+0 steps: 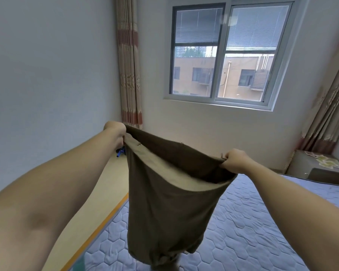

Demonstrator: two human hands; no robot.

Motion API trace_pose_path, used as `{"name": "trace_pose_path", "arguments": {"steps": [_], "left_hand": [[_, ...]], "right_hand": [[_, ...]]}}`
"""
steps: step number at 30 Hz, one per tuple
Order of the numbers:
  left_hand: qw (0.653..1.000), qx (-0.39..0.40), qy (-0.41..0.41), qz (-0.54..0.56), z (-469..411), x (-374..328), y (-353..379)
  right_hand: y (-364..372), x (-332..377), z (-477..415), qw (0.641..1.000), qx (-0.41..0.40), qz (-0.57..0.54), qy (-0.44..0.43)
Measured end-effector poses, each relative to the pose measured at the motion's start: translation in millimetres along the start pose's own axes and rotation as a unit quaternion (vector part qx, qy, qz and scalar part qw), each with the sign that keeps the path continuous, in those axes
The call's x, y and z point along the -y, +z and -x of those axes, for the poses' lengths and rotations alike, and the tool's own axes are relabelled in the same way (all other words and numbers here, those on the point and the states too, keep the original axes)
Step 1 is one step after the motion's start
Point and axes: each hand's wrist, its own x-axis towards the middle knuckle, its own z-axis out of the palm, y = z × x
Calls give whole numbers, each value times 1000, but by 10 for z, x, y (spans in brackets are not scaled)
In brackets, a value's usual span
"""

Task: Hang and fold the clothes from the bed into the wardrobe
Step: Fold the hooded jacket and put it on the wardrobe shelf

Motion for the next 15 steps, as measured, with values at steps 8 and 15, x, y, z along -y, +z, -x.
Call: {"name": "trace_pose_path", "arguments": {"steps": [8,15], "left_hand": [[849,144,169,-479,40,-2,-297],[887,-34,107,-448,-103,125,-424]], "right_hand": [[-187,-164,-6,988,-148,-10,39],[-276,-188,-1,981,-169,68,68]]}}
